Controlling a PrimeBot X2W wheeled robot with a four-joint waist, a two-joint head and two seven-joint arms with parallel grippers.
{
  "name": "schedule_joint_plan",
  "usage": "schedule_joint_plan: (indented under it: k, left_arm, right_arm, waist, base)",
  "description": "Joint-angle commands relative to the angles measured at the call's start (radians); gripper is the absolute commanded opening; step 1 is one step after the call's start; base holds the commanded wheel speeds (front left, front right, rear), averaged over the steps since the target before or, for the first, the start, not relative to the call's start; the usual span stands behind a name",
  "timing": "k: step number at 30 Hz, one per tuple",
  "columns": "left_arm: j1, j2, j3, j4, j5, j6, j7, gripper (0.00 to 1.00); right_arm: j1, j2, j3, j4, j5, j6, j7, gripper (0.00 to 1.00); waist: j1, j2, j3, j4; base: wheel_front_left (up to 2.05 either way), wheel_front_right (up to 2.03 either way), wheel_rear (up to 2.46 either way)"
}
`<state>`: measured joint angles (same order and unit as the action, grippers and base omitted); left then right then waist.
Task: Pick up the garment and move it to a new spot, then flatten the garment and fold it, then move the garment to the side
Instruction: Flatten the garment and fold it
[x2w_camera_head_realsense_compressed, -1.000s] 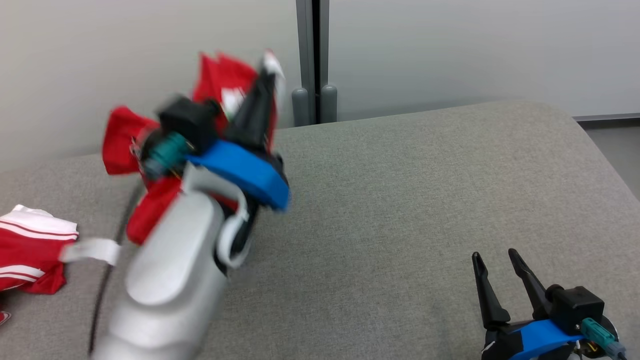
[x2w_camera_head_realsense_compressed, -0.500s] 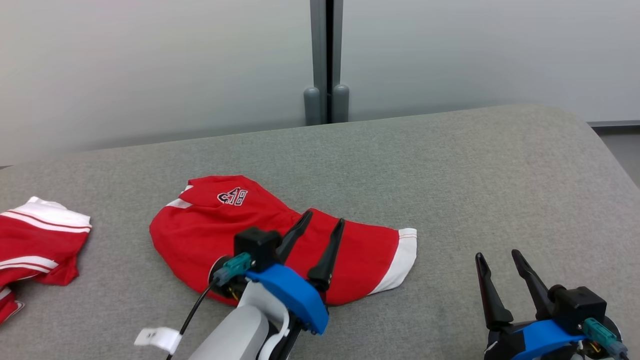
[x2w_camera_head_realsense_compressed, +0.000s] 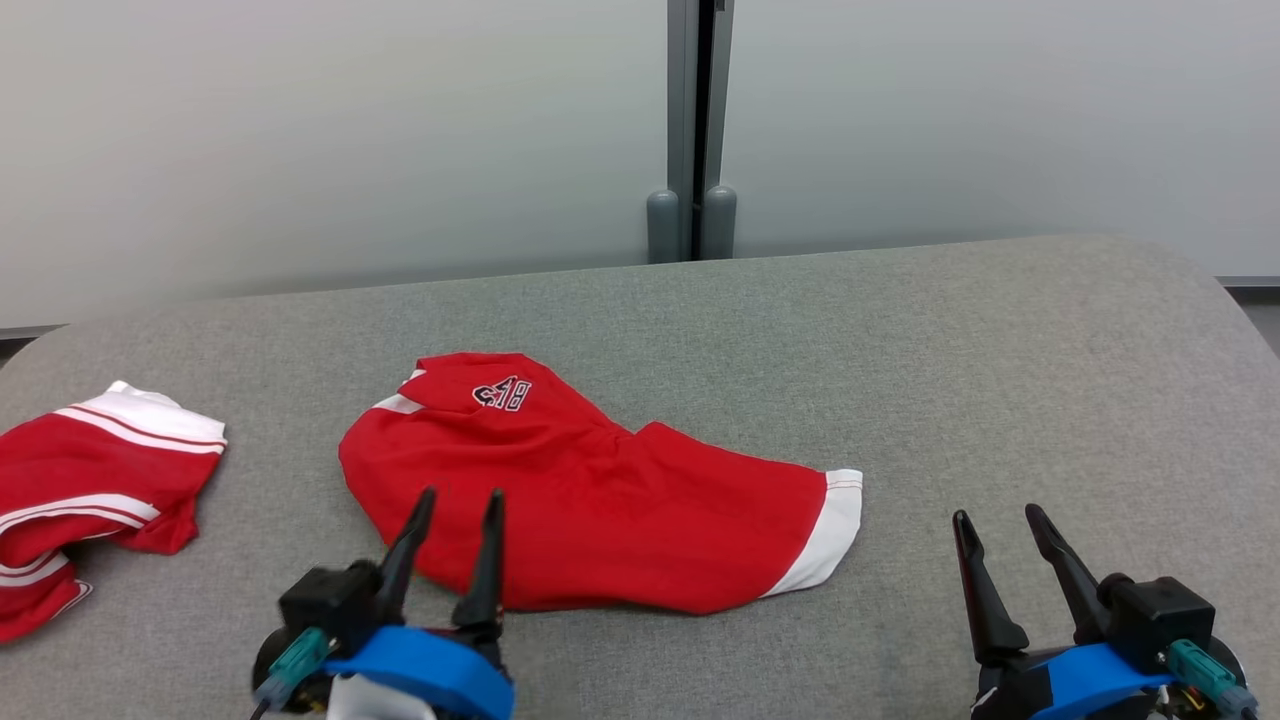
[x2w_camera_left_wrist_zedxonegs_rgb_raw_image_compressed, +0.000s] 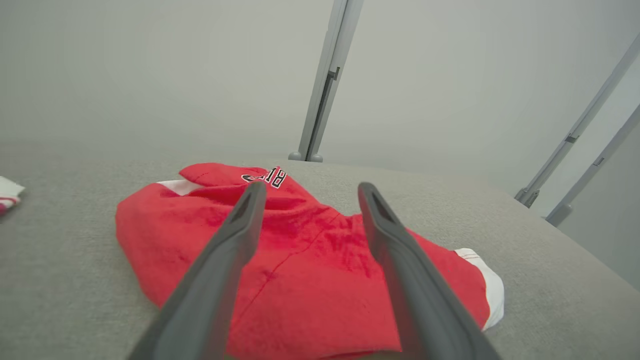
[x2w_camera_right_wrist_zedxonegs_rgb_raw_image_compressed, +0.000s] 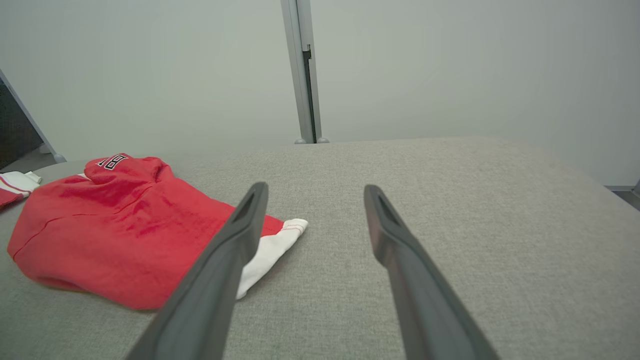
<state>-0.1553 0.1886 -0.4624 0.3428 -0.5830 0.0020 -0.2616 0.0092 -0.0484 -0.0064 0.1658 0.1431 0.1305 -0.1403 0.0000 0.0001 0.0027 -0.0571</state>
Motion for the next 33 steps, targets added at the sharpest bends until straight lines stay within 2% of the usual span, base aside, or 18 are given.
schedule_joint_plan:
  k: [1, 6, 9, 16, 23, 28, 32, 33]
  left_arm:
    - [0.026, 0.010, 0.023, -0.016, 0.013, 0.012, -0.004, 1.00]
    - [0.101, 0.013, 0.095, -0.067, 0.030, 0.026, -0.004, 1.00]
    - [0.123, 0.009, 0.119, -0.088, 0.040, 0.023, -0.004, 1.00]
    - [0.109, 0.000, 0.149, -0.121, 0.071, 0.008, -0.005, 1.00]
    - [0.076, -0.017, 0.156, -0.132, 0.097, -0.008, -0.004, 1.00]
    - [0.063, -0.027, 0.154, -0.121, 0.121, -0.021, -0.004, 1.00]
    - [0.053, -0.036, 0.139, -0.117, 0.142, -0.036, -0.004, 1.00]
    - [0.048, -0.043, 0.128, -0.118, 0.153, -0.041, -0.004, 1.00]
  right_arm:
    - [0.012, -0.004, -0.001, -0.002, -0.001, 0.000, 0.000, 1.00]
    - [0.002, -0.003, 0.005, 0.002, 0.000, 0.000, 0.019, 1.00]
    - [-0.047, -0.003, 0.033, 0.010, -0.004, 0.000, 0.069, 1.00]
    - [-0.261, -0.003, 0.185, 0.101, 0.014, 0.000, 0.310, 1.00]
    - [-0.527, -0.004, 0.294, 0.294, 0.083, 0.000, 0.464, 1.00]
    - [-0.686, -0.004, 0.338, 0.460, 0.073, 0.000, 0.492, 1.00]
    - [-0.766, -0.004, 0.332, 0.588, 0.048, 0.000, 0.488, 1.00]
    - [-0.796, -0.005, 0.317, 0.651, 0.033, 0.000, 0.483, 1.00]
  waist:
    - [0.0000, -0.0001, 0.001, 0.001]
    - [0.0000, -0.0001, 0.006, 0.010]
    - [0.0000, -0.0001, 0.015, 0.022]
    - [0.0000, -0.0001, 0.053, 0.091]
    - [0.0000, -0.0001, 0.118, 0.200]
    - [0.0000, -0.0001, 0.150, 0.281]
    - [0.0000, -0.0001, 0.172, 0.341]
    - [0.0000, -0.0001, 0.182, 0.367]
  base:
    - [0.00, 0.00, 0.00]
    - [0.00, 0.00, 0.00]
    - [0.00, 0.00, 0.00]
    - [0.00, 0.00, 0.00]
    - [0.00, 0.00, 0.00]
    - [0.00, 0.00, 0.00]
    - [0.00, 0.00, 0.00]
    - [0.00, 0.00, 0.00]
